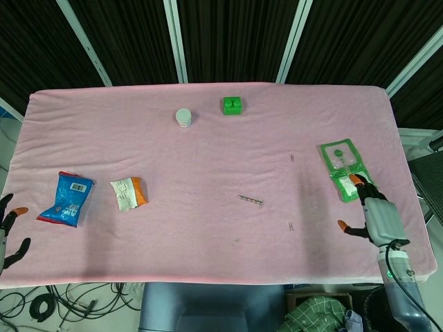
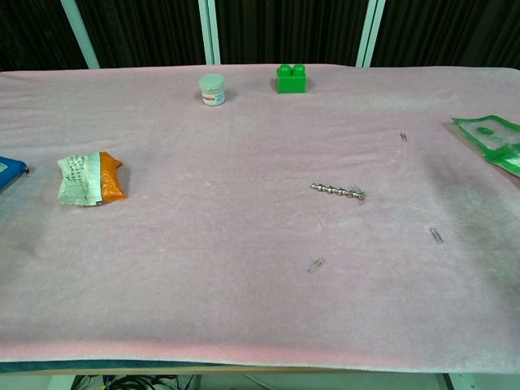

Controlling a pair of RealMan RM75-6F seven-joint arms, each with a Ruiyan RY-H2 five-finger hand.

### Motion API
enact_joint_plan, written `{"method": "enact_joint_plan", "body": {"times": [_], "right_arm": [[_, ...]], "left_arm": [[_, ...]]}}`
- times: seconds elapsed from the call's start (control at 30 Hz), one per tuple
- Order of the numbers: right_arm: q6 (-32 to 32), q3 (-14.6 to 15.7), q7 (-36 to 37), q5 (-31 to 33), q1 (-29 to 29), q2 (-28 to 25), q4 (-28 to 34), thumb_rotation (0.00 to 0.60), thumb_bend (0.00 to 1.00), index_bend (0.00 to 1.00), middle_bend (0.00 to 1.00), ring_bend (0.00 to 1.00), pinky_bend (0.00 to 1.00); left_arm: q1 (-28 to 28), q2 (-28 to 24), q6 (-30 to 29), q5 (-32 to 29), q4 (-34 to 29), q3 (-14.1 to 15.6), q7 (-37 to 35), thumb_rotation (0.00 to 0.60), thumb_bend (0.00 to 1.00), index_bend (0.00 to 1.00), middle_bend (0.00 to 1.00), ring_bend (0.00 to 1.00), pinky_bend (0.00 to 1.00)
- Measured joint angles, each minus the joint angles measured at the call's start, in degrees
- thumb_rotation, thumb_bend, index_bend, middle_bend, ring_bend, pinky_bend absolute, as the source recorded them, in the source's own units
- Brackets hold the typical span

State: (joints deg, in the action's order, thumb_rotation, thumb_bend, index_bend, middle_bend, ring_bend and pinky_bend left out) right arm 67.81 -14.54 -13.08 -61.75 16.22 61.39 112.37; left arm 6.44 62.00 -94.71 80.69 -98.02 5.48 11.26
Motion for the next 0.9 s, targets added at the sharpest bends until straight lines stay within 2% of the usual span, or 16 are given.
{"method": "enact_joint_plan", "body": {"times": [0.13,0.23,0.43,0.7,0.9], "right_arm": [[-3.76,-1.48,-3.95,6.75,5.29,0.97,1.66,0.600,0.12,0.14,0.03,0.08,0.21],[-4.30,-2.15,-7.16,10.95,8.88,4.25,1.29,0.600,0.12,0.17,0.03,0.08,0.21],[-1.49,-2.80,-13.09,16.47,13.73,14.19,-0.55,0.600,0.12,0.25,0.03,0.08,0.21],[1.99,-4.71,-19.40,26.02,21.39,26.61,-7.08,0.600,0.11,0.31,0.03,0.08,0.21],[3.74,-6.48,-21.98,29.05,25.94,32.54,-11.22,0.600,0.17,0.37,0.03,0.08,0.21]], "left_arm": [[-0.48,-0.65,1.14,-1.22,-0.57,-1.02,-0.69,0.600,0.30,0.21,0.05,0.00,0.00],[-0.68,-1.05,2.00,-1.13,-0.80,-1.37,-1.86,0.600,0.30,0.18,0.05,0.00,0.00],[-0.86,-1.39,3.94,-1.45,-0.92,-2.21,-2.44,0.600,0.30,0.18,0.05,0.00,0.00],[-0.75,-1.61,6.24,-2.06,-0.64,-3.56,-3.39,0.600,0.30,0.18,0.05,0.00,0.00],[-1.14,-1.61,6.89,-2.31,-0.41,-4.51,-4.08,0.600,0.30,0.18,0.05,0.00,0.00]]}}
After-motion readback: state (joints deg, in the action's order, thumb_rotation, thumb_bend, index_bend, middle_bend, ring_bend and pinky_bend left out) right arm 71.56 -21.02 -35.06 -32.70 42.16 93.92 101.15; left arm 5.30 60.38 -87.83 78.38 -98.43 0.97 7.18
